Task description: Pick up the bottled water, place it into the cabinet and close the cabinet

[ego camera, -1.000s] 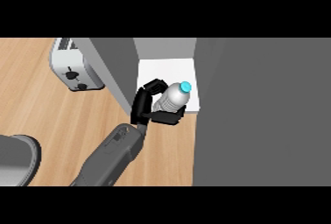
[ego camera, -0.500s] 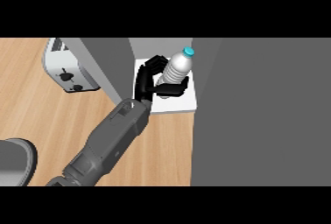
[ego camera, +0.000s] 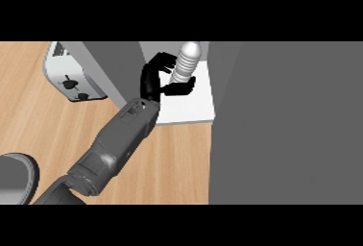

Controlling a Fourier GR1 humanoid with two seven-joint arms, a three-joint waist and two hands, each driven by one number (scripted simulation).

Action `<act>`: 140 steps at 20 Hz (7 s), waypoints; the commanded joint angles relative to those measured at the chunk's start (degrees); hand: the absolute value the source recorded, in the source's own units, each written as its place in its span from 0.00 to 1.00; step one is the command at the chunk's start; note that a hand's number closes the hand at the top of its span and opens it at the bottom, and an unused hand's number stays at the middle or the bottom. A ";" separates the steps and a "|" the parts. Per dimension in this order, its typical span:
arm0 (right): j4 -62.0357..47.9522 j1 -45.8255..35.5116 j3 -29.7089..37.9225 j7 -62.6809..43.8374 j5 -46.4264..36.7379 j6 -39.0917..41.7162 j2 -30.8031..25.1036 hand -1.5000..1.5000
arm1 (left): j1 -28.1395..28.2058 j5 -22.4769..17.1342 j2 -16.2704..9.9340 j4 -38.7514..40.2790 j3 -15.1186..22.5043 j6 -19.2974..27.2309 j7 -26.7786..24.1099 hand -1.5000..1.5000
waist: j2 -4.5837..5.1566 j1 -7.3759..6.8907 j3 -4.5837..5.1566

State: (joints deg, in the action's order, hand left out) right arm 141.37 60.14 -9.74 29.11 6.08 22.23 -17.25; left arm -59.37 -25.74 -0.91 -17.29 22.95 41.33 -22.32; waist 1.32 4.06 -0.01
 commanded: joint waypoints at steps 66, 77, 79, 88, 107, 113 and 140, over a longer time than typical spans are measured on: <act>12.95 -6.70 -14.84 -6.00 -16.98 8.38 -14.45 1.00 | 73.16 -20.81 -36.39 -80.15 11.81 -36.18 -24.05 0.00 | -2.38 -7.64 0.51; 10.72 -17.55 -29.63 -23.82 -12.42 4.45 -11.01 1.00 | 81.17 -25.88 -48.27 -80.57 3.25 -49.28 -29.56 0.00 | -0.56 -9.48 0.71; 9.54 -22.45 -28.93 -24.43 -12.74 4.29 -10.52 1.00 | 83.44 -24.51 -48.55 -81.51 4.89 -50.41 -30.54 0.00 | -0.61 -10.69 0.68; 2.38 -36.55 -31.10 -31.32 -10.52 4.75 -10.63 1.00 | 83.76 -25.68 -52.44 -82.12 2.41 -54.29 -30.29 0.00 | -0.44 -13.30 0.98; -9.52 -45.78 -27.24 -39.04 2.40 -1.23 1.71 1.00 | 81.50 -27.03 -54.89 -81.50 -1.67 -56.80 -29.66 0.00 | 2.16 -14.93 0.95; -17.45 -53.49 -26.55 -44.51 12.15 -1.99 7.53 1.00 | 81.75 -28.13 -55.31 -81.95 -2.22 -57.43 -28.81 0.00 | 1.71 -15.12 0.67; -75.37 -106.76 4.57 -41.30 8.60 -15.92 16.16 1.00 | 86.20 -31.81 -56.49 -80.93 -7.90 -62.74 -27.02 0.00 | -0.21 -9.63 -0.03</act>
